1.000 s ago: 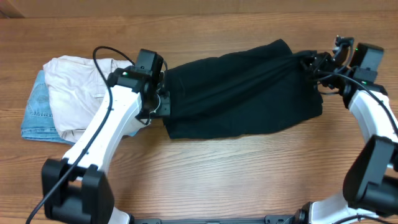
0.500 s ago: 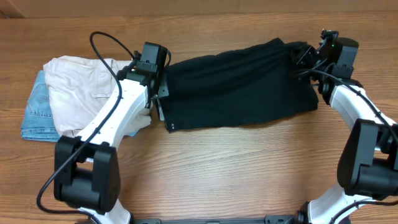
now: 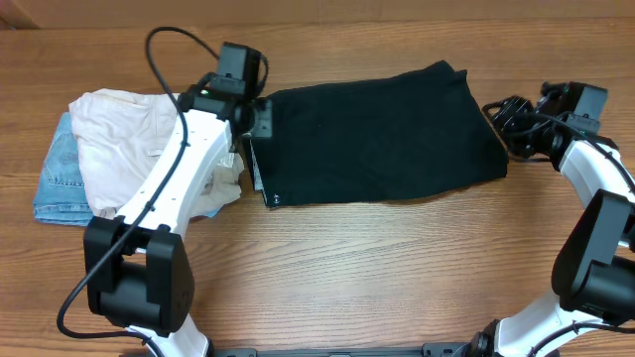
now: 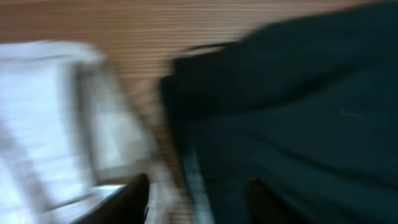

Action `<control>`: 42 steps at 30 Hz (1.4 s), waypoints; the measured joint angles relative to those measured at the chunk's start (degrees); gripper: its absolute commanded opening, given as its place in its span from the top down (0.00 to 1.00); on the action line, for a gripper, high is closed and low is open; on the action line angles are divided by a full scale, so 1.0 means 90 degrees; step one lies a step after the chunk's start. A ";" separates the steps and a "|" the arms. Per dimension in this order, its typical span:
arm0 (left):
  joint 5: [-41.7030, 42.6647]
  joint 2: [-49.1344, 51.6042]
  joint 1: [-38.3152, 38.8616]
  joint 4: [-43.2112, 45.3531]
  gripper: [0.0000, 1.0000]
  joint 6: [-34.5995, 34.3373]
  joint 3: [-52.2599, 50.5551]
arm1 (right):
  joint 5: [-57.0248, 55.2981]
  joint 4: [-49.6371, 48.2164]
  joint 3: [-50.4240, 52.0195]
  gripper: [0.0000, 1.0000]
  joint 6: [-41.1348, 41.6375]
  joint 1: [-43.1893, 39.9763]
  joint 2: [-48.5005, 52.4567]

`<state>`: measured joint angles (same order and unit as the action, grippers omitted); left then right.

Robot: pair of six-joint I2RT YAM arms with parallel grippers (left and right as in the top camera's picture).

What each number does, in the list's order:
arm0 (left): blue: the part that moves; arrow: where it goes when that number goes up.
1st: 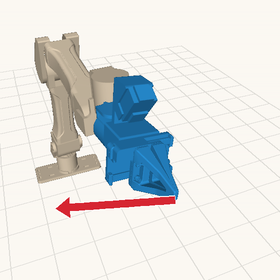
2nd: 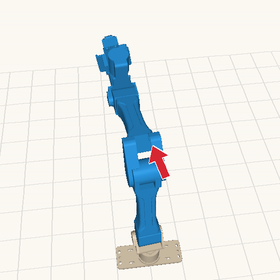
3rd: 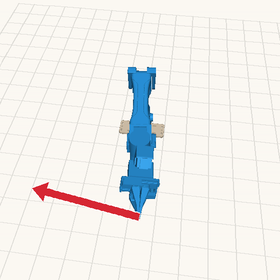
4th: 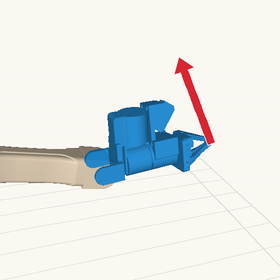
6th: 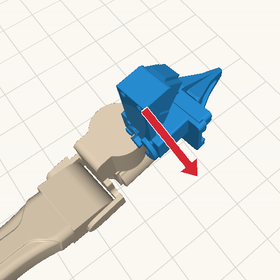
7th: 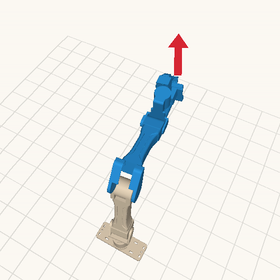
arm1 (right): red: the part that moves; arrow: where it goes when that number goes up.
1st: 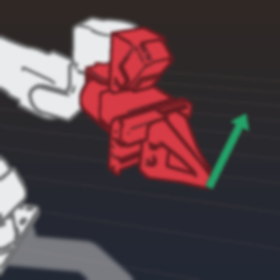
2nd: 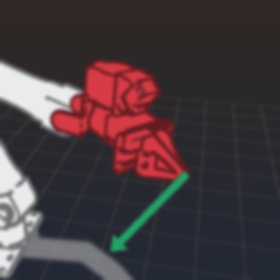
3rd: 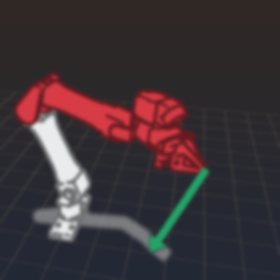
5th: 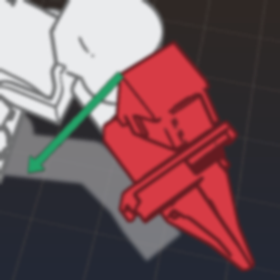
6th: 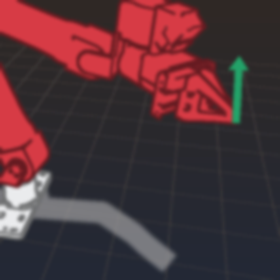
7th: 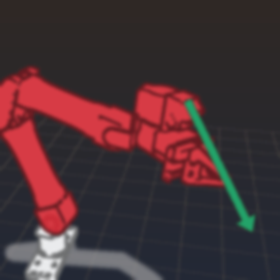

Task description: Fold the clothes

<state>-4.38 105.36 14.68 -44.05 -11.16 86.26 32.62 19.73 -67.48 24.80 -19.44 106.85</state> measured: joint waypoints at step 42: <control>0.1853 0.2101 -0.0148 -0.2169 0.22 0.0860 0.1809 | -0.2501 0.2174 0.1552 0.96 0.0707 -0.0459 -0.2331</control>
<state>12.29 124.27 13.34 -63.57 -3.42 102.54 10.11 39.29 -53.52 31.16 -23.57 85.86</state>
